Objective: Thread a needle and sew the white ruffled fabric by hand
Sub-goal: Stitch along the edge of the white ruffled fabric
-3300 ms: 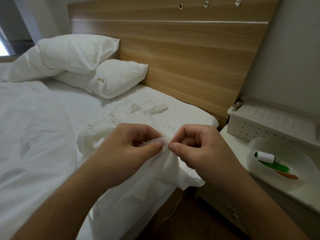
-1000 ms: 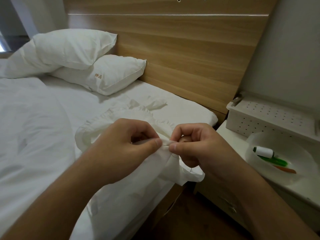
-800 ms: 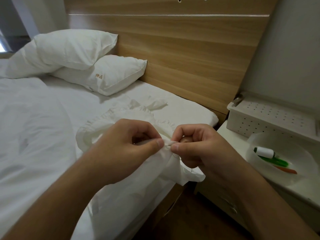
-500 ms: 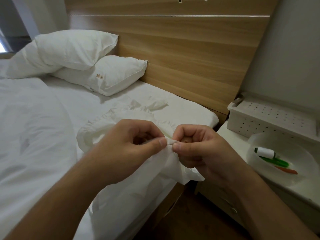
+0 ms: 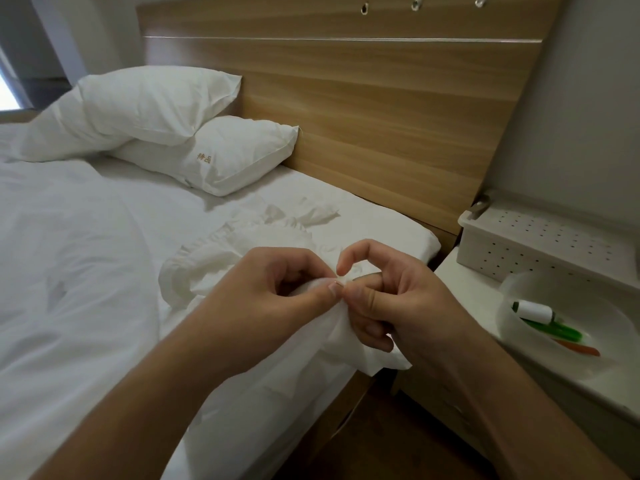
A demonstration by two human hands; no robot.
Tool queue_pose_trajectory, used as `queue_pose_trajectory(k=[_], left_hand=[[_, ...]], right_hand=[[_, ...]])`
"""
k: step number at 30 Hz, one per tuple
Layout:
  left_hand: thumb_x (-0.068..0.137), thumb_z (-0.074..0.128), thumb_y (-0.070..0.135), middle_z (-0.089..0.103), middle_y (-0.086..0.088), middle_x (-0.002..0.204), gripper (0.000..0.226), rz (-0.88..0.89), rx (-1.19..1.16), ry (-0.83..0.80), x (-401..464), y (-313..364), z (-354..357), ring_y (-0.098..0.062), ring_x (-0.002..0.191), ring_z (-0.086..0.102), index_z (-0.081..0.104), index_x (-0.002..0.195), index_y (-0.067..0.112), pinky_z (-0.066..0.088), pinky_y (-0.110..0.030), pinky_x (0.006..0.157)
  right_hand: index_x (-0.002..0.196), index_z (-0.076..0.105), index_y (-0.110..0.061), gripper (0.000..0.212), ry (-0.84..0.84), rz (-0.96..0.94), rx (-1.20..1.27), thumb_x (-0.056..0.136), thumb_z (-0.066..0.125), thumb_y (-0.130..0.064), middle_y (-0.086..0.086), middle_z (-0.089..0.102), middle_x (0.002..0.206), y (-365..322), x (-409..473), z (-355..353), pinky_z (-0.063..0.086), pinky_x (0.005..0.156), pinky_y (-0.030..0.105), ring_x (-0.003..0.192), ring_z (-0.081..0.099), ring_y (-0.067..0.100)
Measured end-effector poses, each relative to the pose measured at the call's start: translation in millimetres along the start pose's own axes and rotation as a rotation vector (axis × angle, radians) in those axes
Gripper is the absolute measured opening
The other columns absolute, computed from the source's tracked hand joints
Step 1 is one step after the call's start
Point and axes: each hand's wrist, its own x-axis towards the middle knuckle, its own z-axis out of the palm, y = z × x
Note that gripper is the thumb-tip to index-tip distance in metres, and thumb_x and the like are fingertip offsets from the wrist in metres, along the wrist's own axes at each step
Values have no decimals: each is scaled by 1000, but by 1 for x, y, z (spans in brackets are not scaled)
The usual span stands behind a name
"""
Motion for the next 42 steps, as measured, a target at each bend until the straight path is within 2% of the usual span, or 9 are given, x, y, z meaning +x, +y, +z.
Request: queue_pose_trajectory(k=[5,12,17,23,27,31,34,38,42], left_hand=[[102,71,31,80,-6,94,13,-39,-45,-32,1,0,1,-28,95,76,82,98,24,59,-61,94],[103,67,33,75,-5,86,18,-80,-55,52,1,0,0,-22,81,69,79,91,25,54,-37,78],[101,65,27,73,-2,83,18,-95,-82,50,1,2,0,-10,76,66,78,89,24,54,-25,71],[102,66,27,72,-7,83,16,-110,-104,49,0,0,0,-14,77,63,79,93,22,50,-34,74],[101,69,27,75,-4,83,16,-121,-112,37,2,0,3,-14,78,67,80,91,24,51,-35,76],[99,73,36,76,-15,92,15,-127,-86,25,3,2,6,-39,93,69,81,93,25,57,-58,83],[97,72,42,75,-15,92,20,-132,-91,34,2,4,7,-40,94,69,81,93,25,57,-59,84],[97,66,30,74,-6,83,18,-155,-57,72,3,5,8,-19,79,67,80,87,25,52,-34,76],[98,70,32,72,-19,90,19,-152,-82,81,4,6,10,-43,91,67,80,88,20,55,-53,80]], right_hand=[[117,53,-6,40,42,13,-58,87,72,-24,8,52,57,-4,-1,2,39,46,29,49,43,18],[98,61,3,3,161,4,-89,96,61,1,16,68,83,-3,-4,-6,43,49,34,63,60,27],[93,68,-3,6,189,-19,-202,94,67,4,14,69,84,-2,-2,-5,55,57,37,70,64,24],[88,71,-8,13,242,-73,-286,88,73,5,17,71,83,-2,-1,-3,63,67,49,73,67,36],[86,71,-13,21,310,-113,-269,83,77,7,15,69,73,-3,-2,-1,60,66,38,63,65,24],[87,72,-12,20,323,-144,-281,81,81,5,11,71,73,-3,-1,4,57,63,31,65,66,17],[95,76,-16,18,317,-133,-308,84,80,-2,2,77,87,-7,-2,3,61,78,30,84,74,14],[109,76,-29,28,304,-151,-414,93,72,-7,-16,71,124,-11,-3,-3,48,109,39,124,62,6],[107,77,-28,27,202,-256,-531,88,78,-8,-17,69,124,-14,-3,6,43,110,34,130,57,7]])
